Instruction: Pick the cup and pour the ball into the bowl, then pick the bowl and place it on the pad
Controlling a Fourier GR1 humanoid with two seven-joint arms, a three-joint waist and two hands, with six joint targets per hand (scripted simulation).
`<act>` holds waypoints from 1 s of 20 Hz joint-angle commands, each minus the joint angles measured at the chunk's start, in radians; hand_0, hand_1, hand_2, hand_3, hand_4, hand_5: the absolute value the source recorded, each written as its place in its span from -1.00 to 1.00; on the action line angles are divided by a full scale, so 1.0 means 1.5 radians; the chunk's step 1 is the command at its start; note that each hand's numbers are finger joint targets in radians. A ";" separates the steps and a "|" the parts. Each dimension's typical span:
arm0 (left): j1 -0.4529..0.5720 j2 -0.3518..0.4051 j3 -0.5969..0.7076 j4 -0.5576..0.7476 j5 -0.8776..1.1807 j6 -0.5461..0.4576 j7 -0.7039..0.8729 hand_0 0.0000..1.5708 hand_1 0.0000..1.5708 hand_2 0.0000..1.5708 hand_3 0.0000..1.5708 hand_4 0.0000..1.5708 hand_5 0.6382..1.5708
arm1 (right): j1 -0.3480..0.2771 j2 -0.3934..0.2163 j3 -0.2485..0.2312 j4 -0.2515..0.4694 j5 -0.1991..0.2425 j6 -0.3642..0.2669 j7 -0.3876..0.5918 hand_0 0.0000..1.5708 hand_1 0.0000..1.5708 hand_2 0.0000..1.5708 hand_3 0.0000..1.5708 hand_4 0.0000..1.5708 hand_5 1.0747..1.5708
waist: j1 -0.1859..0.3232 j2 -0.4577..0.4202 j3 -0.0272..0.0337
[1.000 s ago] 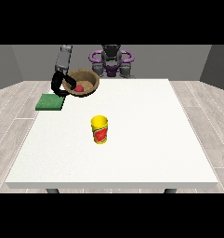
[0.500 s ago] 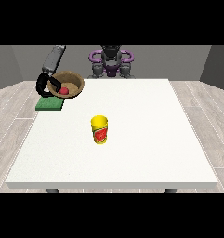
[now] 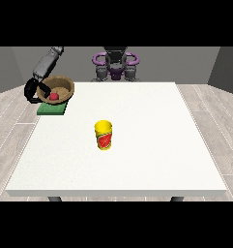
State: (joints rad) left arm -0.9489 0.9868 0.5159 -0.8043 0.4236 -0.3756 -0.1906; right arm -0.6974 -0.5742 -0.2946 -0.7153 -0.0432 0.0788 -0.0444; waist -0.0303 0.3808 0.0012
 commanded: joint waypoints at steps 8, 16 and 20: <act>-0.019 0.015 0.008 -0.108 0.039 0.033 0.050 -1.00 -1.00 -1.00 -1.00 -1.00 0.93 | -0.016 -0.086 -0.045 0.123 0.002 0.054 -0.143 1.00 1.00 1.00 -0.74 0.63 0.93 | 0.025 0.073 0.0009; 0.012 -0.021 -0.020 -0.118 0.041 0.042 0.074 -1.00 -1.00 -1.00 -1.00 -1.00 0.92 | -0.061 -0.127 -0.049 0.149 -0.001 0.076 -0.062 1.00 1.00 1.00 0.12 0.58 0.99 | 0.027 0.004 -0.0005; 0.030 -0.038 -0.028 -0.097 0.025 0.031 0.025 -1.00 -1.00 -1.00 -1.00 -1.00 0.92 | -0.060 -0.087 -0.018 0.127 0.019 0.055 -0.040 1.00 1.00 1.00 0.66 0.58 1.00 | 0.038 -0.011 -0.0008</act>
State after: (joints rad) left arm -0.9275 0.9656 0.4945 -0.9444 0.4775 -0.3299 -0.1114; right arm -0.7668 -0.7289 -0.3417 -0.5180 -0.0275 0.1792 -0.1408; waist 0.0070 0.3841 0.0003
